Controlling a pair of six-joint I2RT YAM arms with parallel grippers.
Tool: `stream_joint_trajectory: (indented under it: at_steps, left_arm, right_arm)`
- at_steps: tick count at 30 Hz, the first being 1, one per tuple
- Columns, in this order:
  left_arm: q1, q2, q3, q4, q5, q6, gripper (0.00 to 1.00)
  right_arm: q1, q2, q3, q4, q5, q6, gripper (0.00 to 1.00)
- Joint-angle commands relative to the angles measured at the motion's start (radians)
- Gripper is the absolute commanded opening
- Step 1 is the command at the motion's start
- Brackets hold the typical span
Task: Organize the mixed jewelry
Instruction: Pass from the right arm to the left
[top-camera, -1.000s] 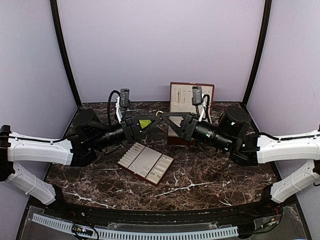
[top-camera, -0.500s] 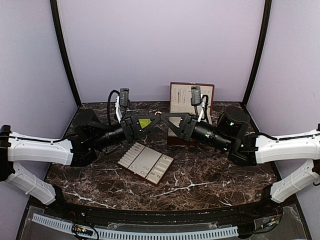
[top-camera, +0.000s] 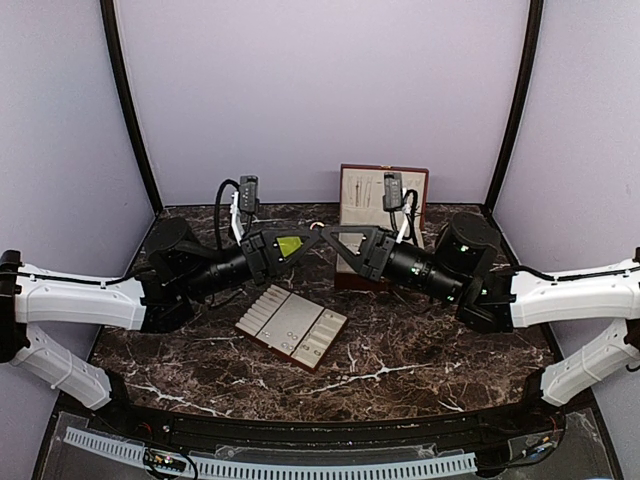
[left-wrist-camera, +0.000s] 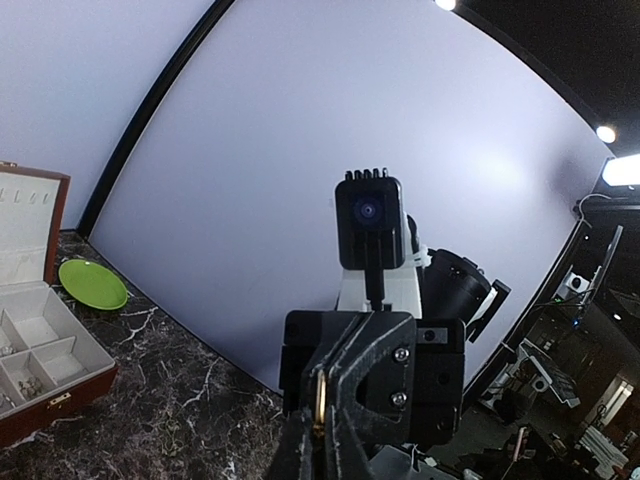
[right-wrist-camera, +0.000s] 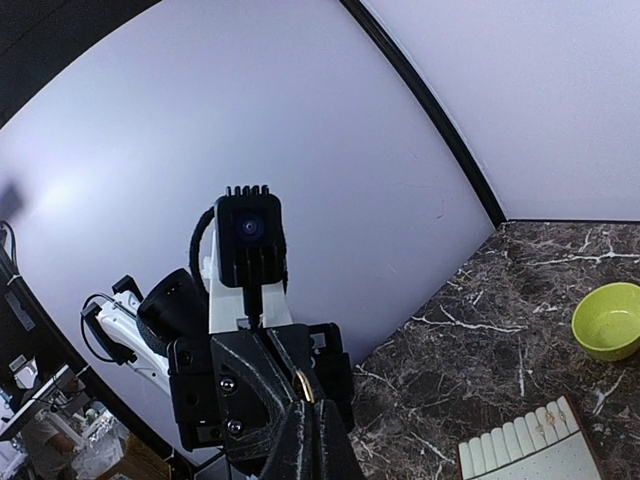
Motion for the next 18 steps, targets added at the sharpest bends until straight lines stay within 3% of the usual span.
stream_joint_trajectory:
  at_steps: [1,7,13,18]
  left_arm:
    - [-0.004,-0.053,0.020,-0.078,-0.028,0.000,0.00]
    - [0.015,-0.111,0.106,-0.554,-0.045,0.057,0.00]
    - [0.134,-0.120,0.137,-0.878,0.109,0.124,0.00]
    - [0.239,-0.085,0.219,-1.152,0.153,0.372,0.00]
  right_arm:
    - [-0.006,-0.015,-0.023,0.012,0.013,0.014,0.04]
    - [-0.023,-0.085,-0.057,-0.092,0.062,-0.003,0.36]
    - [-0.077,-0.143,-0.080,-0.230,0.107,-0.009,0.53]
    - [-0.150,-0.082,0.005,-0.506,0.127,0.013,0.66]
